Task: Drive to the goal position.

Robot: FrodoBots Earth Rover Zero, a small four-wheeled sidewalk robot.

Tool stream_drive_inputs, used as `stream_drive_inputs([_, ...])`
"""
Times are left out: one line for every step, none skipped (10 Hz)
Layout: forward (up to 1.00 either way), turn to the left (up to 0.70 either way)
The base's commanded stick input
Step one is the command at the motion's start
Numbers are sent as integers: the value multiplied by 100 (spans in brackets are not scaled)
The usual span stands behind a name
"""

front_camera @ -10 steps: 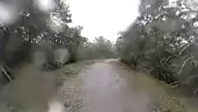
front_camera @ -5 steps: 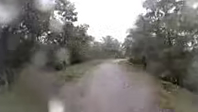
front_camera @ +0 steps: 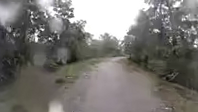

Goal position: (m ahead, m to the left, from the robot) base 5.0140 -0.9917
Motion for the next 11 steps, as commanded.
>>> stream_drive_inputs([85, 0])
stream_drive_inputs([85, 0])
stream_drive_inputs([85, 0])
stream_drive_inputs([85, 0])
stream_drive_inputs([85, 0])
stream_drive_inputs([85, 0])
stream_drive_inputs([85, 0])
stream_drive_inputs([85, 0])
stream_drive_inputs([85, 0])
stream_drive_inputs([85, 0])
stream_drive_inputs([85, 0])
